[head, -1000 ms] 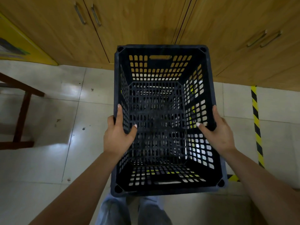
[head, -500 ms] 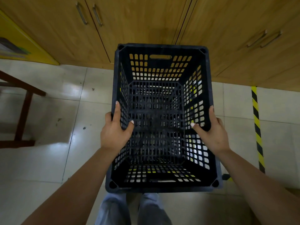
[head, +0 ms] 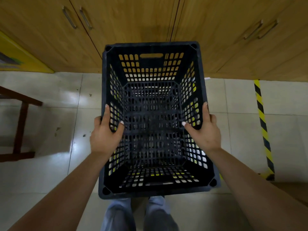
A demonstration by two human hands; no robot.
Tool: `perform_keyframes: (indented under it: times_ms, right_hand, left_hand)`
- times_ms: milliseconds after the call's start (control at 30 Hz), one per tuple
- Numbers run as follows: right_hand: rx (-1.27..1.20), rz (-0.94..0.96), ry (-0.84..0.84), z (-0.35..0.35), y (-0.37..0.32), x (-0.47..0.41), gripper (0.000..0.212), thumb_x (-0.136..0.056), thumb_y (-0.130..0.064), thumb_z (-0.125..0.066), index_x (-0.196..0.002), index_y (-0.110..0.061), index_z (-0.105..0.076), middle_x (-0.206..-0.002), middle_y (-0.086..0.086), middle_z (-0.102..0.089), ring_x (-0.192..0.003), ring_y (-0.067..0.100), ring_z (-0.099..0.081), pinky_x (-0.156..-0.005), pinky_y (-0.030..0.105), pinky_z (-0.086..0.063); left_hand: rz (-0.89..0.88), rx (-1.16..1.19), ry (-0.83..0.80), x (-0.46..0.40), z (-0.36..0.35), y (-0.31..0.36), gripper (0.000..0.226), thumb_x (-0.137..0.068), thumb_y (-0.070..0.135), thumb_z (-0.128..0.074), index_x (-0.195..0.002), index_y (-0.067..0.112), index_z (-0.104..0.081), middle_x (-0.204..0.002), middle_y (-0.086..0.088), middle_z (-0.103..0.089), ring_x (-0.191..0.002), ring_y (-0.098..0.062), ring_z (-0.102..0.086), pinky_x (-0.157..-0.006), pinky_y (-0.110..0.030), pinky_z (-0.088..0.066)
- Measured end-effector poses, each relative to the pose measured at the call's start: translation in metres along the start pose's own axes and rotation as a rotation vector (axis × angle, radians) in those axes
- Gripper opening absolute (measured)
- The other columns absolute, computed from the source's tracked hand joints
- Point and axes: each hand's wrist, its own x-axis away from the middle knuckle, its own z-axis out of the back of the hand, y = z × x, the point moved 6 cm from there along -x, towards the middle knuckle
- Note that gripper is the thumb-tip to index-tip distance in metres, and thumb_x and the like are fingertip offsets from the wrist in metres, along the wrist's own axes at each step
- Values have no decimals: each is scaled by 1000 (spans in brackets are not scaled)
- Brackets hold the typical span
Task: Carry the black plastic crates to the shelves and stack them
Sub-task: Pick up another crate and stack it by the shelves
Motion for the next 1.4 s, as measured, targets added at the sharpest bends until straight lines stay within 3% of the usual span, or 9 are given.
perform_keyframes:
  times_ms: [233, 500, 567, 733, 833, 1000, 1133, 1233, 1400]
  right_hand:
    - [-16, 12, 26, -3, -1, -1, 96, -83, -61, -57, -153, -32, 1, -137, 11, -39, -105, 34, -57, -74, 37, -48]
    - [28, 15, 48, 0, -1, -4, 95, -83, -58, -58, -154, -30, -1, -132, 14, -43, -93, 36, -59, -70, 39, -52]
    - [32, 4, 41, 2, -2, -3, 94, -83, -57, -59, -154, -30, -2, -134, 15, -42, -95, 38, -59, -72, 39, -50]
    - [-118, -55, 115, 5, -7, 4, 85, -85, -49, -63, -153, -32, -15, -143, 9, -42, -117, 33, -53, -87, 40, -46]
    - [-153, -91, 155, 1, -10, 9, 82, -84, -49, -64, -152, -31, -21, -144, 9, -42, -126, 31, -47, -93, 43, -44]
    - [-150, -97, 184, 0, -11, 11, 81, -85, -44, -67, -152, -28, -24, -141, 14, -44, -127, 32, -45, -99, 42, -40]
    - [-76, -98, 101, 0, -10, 7, 89, -84, -46, -67, -154, -30, -14, -145, 15, -37, -128, 36, -42, -100, 46, -39]
    - [-29, -97, 29, -4, -15, 9, 97, -83, -49, -67, -154, -31, -4, -149, 15, -29, -131, 38, -40, -100, 47, -39]
    - [-50, -127, 35, -3, -17, 10, 97, -82, -50, -66, -153, -34, -2, -150, 14, -28, -132, 38, -38, -99, 48, -39]
  left_hand:
    - [5, -20, -45, -4, 1, -4, 78, -90, 42, -55, -152, 34, -7, -132, -10, -41, -99, -32, -56, -87, -51, -50]
    - [-35, -10, -70, -3, 1, 2, 85, -88, 36, -58, -152, 31, -3, -134, -11, -38, -87, -32, -58, -73, -39, -51]
    - [-58, -6, -95, 0, 1, 3, 89, -87, 36, -59, -152, 30, 2, -138, -11, -34, -87, -32, -59, -71, -37, -51]
    - [38, 106, -165, -3, 4, 3, 89, -87, 44, -58, -151, 34, 3, -147, -9, -26, -109, -33, -54, -86, -32, -43]
    - [60, 166, -201, -4, 8, 0, 88, -88, 43, -59, -151, 35, 1, -148, -7, -26, -112, -32, -53, -83, -26, -38]
    - [19, 175, -217, -7, 12, 1, 88, -87, 43, -58, -151, 33, 1, -143, -7, -29, -78, -19, -58, -76, -26, -39]
    - [4, 145, -241, -9, 7, 2, 93, -86, 48, -56, -150, 32, 10, -145, -11, -26, -100, -30, -56, -89, -37, -47]
    - [-28, 97, -258, -9, 5, -2, 97, -86, 47, -57, -149, 30, 15, -140, -13, -28, -97, -32, -56, -88, -43, -50]
    - [-4, 157, -270, -10, 5, -2, 95, -87, 46, -56, -149, 32, 14, -145, -11, -25, -100, -31, -56, -91, -41, -49]
